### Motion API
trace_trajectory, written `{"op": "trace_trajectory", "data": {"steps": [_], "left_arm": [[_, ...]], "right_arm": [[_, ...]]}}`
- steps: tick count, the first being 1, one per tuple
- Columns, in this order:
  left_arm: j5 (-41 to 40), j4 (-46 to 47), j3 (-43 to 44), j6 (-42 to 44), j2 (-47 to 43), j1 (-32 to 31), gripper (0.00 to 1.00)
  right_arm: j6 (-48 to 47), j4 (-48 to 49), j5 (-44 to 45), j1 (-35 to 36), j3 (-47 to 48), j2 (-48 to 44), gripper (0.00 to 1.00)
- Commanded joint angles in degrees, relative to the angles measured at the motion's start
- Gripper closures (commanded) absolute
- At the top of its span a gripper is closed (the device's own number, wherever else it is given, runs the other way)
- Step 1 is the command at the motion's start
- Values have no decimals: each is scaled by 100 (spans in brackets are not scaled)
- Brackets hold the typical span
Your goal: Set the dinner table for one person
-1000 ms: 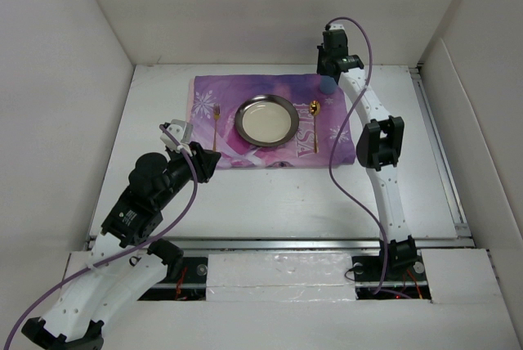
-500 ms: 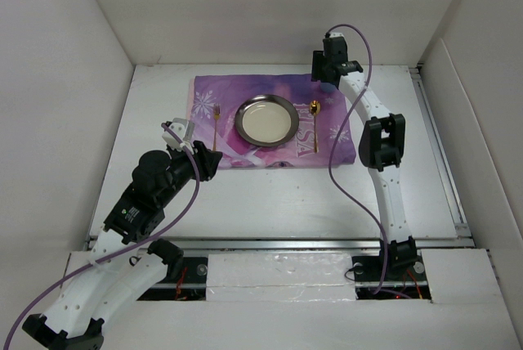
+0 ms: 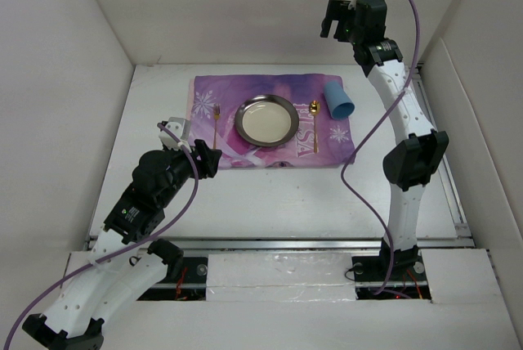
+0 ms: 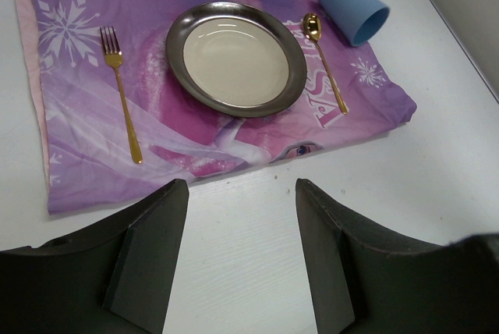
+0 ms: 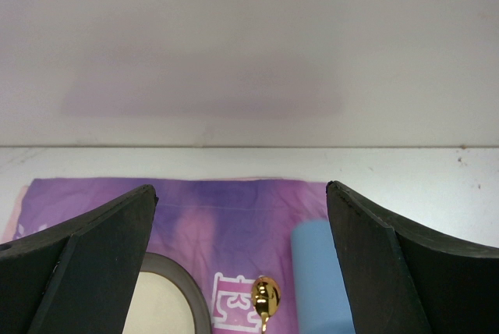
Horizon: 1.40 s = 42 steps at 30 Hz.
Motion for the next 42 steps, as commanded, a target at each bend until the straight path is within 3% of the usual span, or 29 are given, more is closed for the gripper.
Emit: {"op": "trace_trajectory", "data": {"steps": [1,3,6,7,8,9,11,13,15,17,20,23,33,34,35,37,38,41,42], "left_arm": [[-148,131,55,-13,-68,24,46],[-157,97,46,-22,-42,24,46],[-122,114,46,-13,-16,24,46],[-122,123,55,-4,-16,24,46],[-96,123,55,-13,-7,24,46],[-17,114,55,-4,-15,24,46],[71,175,46,22,-24,24,47],[168,219,55,40,-16,24,47],[317,211,46,40,-7,24,48],[318,254,46,57,-16,24,48],[529,246,29,57,11,24,47],[520,237,20,57,-42,24,48],[484,228,20,48,-51,24,48],[485,228,29,48,-51,24,48],[476,237,29,57,-51,24,48],[467,246,11,48,-68,24,48],[450,237,20,48,-77,24,48],[450,237,11,57,-129,24,48],[450,254,11,48,-173,24,48]], "right_arm": [[-69,23,-194,-128,-227,44,5],[-78,147,-247,-128,-491,-1,9],[123,33,-229,-181,-1140,-246,28],[194,468,-256,-181,-2126,-709,41],[282,803,-73,-181,-2744,-1026,72],[474,1537,-28,-181,-3377,-1343,83],[747,2078,-193,-250,-4990,-2202,98],[1073,2596,-519,-303,-5797,-2592,96],[1249,2826,-694,-243,-6729,-2979,77],[1328,3739,-774,-155,-7292,-3077,46],[1434,3812,-810,-154,-7366,-2745,37],[1504,3733,-389,-102,-7032,-2226,36],[1549,3971,201,-49,-6127,-1153,40],[1540,3918,306,-49,-6021,-1118,44],[1479,3996,559,29,-5916,-1135,55],[1189,3744,789,135,-5670,-1161,67],[1005,3533,982,136,-5225,-1144,81],[584,2339,1080,136,-4388,-960,94],[512,1448,1106,136,-3776,-855,96]]}}
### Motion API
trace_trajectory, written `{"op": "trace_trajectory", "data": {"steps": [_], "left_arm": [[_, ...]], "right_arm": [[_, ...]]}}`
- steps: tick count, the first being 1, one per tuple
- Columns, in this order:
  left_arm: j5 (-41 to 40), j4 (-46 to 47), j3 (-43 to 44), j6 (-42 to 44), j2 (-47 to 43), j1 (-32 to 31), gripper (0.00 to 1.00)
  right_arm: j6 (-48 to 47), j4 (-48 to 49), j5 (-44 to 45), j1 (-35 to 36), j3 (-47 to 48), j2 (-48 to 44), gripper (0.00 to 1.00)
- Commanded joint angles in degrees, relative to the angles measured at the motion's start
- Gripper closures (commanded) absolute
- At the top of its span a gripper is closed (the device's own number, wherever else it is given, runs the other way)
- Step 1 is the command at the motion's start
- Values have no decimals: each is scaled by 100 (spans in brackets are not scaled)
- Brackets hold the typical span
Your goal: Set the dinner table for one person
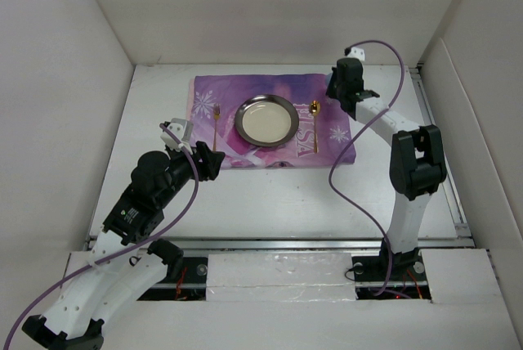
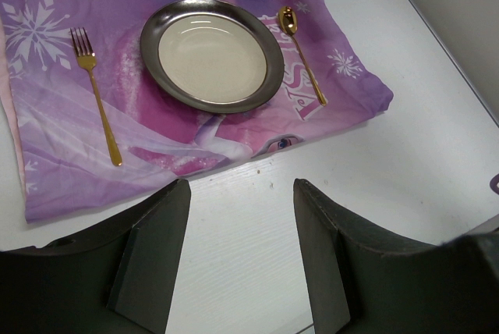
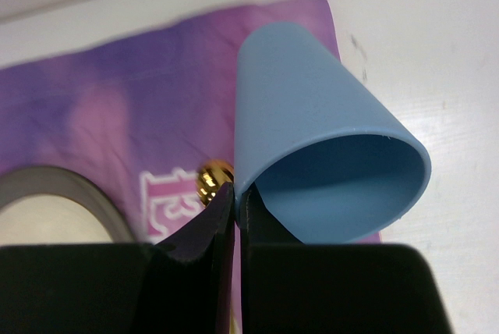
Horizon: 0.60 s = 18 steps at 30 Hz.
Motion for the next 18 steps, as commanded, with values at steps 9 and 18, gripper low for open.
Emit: {"op": "trace_trajectory", "data": {"steps": [9,18], "left_arm": [[137,246,11,53,-82,24,48],[94,272,20,44,-47,24,48]], "right_arm": [[-1598,-4007,40,-95,4558,1506,100],[-1889,-5244,-469,-42,6401,2503,100]]}}
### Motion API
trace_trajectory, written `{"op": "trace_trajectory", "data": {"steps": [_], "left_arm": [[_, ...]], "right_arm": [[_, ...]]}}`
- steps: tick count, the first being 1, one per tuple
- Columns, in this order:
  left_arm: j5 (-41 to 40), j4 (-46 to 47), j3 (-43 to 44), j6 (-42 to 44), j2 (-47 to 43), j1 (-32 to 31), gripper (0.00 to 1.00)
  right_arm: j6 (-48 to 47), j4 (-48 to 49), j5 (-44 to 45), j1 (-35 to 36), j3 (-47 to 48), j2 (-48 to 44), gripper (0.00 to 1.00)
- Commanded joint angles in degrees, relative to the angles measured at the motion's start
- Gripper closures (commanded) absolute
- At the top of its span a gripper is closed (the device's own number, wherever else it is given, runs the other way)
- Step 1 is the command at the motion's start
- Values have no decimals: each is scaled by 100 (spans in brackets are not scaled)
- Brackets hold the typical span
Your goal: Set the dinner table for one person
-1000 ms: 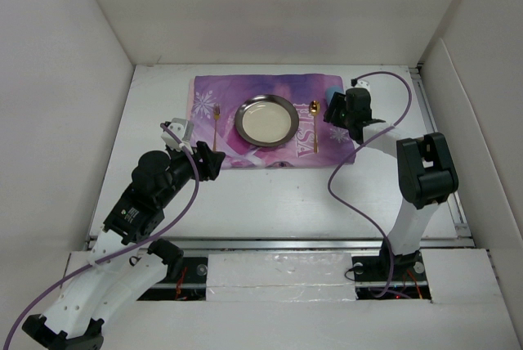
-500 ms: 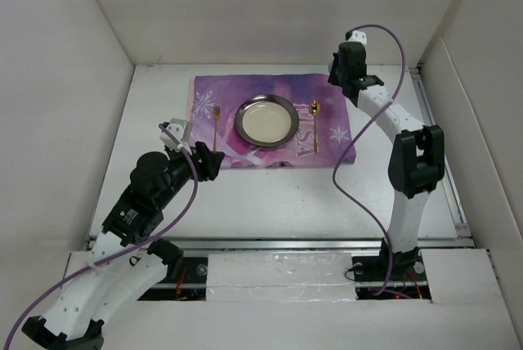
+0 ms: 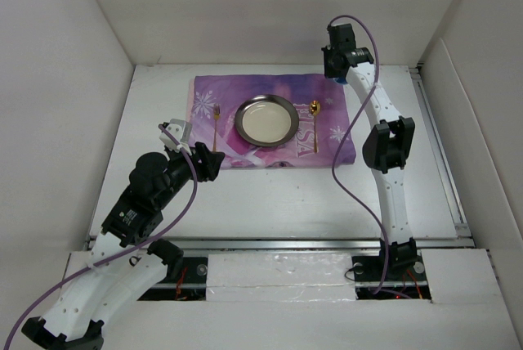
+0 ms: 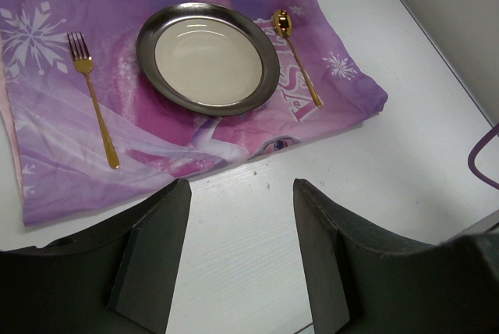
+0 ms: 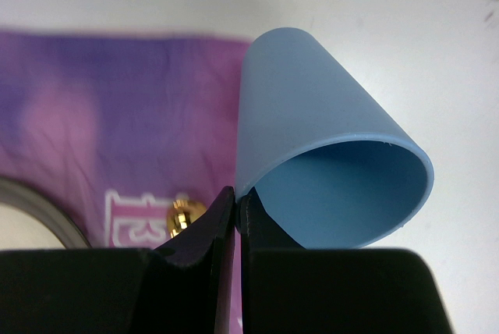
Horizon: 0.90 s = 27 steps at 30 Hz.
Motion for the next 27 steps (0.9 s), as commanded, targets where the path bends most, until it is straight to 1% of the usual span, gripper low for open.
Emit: {"op": "trace_trajectory", "data": {"steps": [1,3,7,10,14,18,19,22,23,27], "left_arm": [[48,268,20,44,49,24,48],[100,259,29,53,119,24,48],[74,259,20,53,94,24,48],[65,268,20,53,76,24,48],[39,250,29,44,120,24,48],[13,268,29,44,129,24,48],[13,242,29,44,146,24,48],[-22,250,29,35,138,24,49],[-40,242,20,35,138,24,48],[-40,233,29,35,173,24,48]], "right_arm": [[-250,-465,-382,-28,-162,-405,100],[-250,-543,-610,-29,-251,-389,100],[-250,-561,-594,-29,-330,-283,100],[-250,-649,-638,-29,-129,-117,100],[-215,-588,-577,24,-93,-72,99],[-180,-448,-533,24,-84,-63,87],[-153,-386,-506,24,-84,-63,80],[-83,-70,-506,24,-198,-124,68],[-39,53,-497,24,-233,-142,66],[22,544,-357,24,-172,-178,60]]}}
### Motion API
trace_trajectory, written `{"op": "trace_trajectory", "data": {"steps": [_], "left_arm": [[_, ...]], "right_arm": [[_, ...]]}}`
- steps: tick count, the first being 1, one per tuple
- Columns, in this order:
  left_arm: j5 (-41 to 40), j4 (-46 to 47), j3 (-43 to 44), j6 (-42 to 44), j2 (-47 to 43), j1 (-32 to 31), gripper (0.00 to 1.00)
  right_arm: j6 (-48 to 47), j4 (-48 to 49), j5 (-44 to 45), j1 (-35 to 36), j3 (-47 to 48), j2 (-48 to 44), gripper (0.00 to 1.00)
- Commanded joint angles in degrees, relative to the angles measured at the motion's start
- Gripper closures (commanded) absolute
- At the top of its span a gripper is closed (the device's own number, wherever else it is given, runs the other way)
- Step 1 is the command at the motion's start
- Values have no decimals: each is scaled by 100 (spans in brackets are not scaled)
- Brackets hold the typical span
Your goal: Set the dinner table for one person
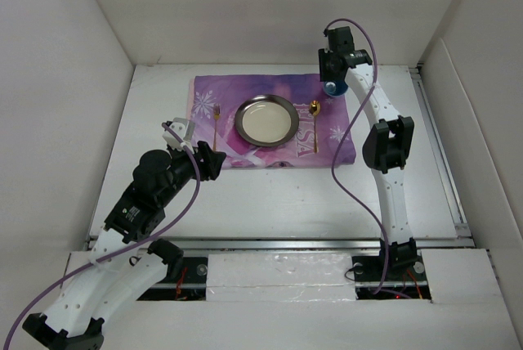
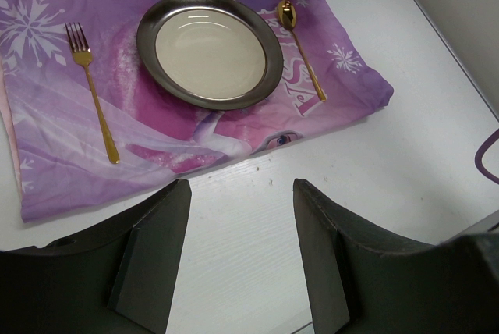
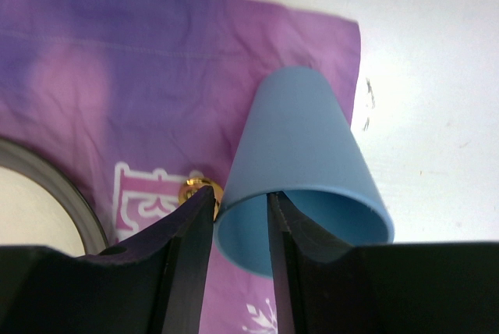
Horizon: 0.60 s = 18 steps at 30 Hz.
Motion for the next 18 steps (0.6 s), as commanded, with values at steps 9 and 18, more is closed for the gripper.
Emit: {"op": "trace_trajectory", "data": {"steps": [9,18], "left_arm": [[-38,242,20,35,44,24,49],[-231,224,29,35,114,24,49]], "right_arm": [[55,1111,155,-82,350,75,46],[64,1393,138,-266,464,338,43]]}}
